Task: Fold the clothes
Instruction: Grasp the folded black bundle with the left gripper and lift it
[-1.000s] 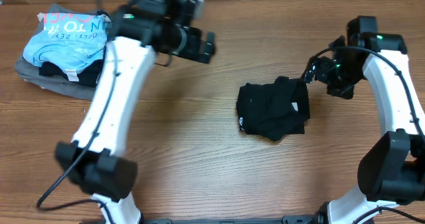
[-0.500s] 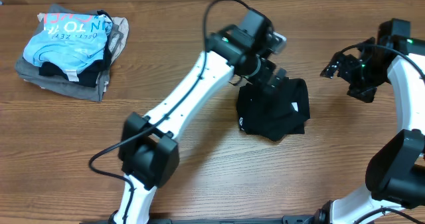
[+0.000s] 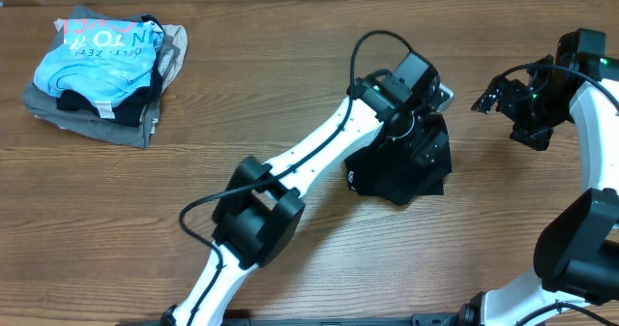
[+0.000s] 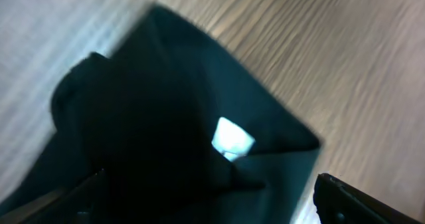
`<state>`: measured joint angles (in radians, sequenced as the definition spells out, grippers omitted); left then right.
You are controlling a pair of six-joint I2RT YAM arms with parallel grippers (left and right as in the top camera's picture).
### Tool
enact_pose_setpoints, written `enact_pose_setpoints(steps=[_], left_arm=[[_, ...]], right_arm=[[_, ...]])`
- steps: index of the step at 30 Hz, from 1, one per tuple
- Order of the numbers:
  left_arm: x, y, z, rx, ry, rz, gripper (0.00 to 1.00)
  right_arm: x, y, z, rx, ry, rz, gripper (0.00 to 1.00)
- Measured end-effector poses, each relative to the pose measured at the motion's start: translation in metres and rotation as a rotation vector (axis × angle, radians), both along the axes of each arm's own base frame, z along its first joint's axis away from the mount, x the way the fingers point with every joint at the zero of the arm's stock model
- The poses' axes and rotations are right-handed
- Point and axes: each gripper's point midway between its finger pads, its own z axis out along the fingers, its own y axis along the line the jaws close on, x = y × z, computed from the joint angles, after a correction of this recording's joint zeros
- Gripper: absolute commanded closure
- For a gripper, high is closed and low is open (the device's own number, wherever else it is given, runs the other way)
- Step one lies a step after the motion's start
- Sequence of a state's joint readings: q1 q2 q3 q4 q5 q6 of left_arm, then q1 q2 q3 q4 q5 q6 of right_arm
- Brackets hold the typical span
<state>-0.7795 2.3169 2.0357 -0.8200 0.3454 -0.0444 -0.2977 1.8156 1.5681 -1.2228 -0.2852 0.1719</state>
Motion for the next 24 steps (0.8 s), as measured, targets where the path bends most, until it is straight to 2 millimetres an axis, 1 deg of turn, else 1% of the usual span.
enact_pose_setpoints(steps=[4,6,10,14,17,19,22,23,24], left_arm=[[-0.002,0.002,-0.036,0.049,0.034,-0.024,0.0],[0.0,0.006,-0.052,0.083,0.017,-0.051,0.0],[0.009,0.021,-0.067,0.201,-0.086,-0.127,0.0],[0.016,0.038,-0.072,0.345,-0.201,-0.214,0.0],[0.028,0.048,-0.067,0.443,-0.308,-0.277,0.0],[0.04,0.061,-0.062,0.531,-0.381,-0.311,0.0],[0.058,0.084,-0.058,0.638,-0.433,-0.323,0.0],[0.063,0.094,-0.057,0.669,-0.434,-0.317,0.0],[0.07,0.109,-0.057,0.706,-0.428,-0.309,0.0]], right_arm=[[0.0,0.0,0.0,-0.001,-0.001,0.0,0.0],[0.0,0.0,0.0,-0.001,-0.001,0.0,0.0],[0.0,0.0,0.0,-0.001,0.0,0.0,0.0],[0.0,0.0,0.0,-0.001,-0.001,0.0,0.0],[0.001,0.0,0.0,-0.002,-0.004,0.0,0.0],[0.001,0.0,0.0,-0.002,-0.004,0.0,0.0],[0.001,0.0,0.0,-0.002,-0.005,0.0,0.0],[0.001,0.0,0.0,-0.002,-0.005,0.0,0.0],[0.001,-0.001,0.0,-0.002,-0.005,-0.001,0.0]])
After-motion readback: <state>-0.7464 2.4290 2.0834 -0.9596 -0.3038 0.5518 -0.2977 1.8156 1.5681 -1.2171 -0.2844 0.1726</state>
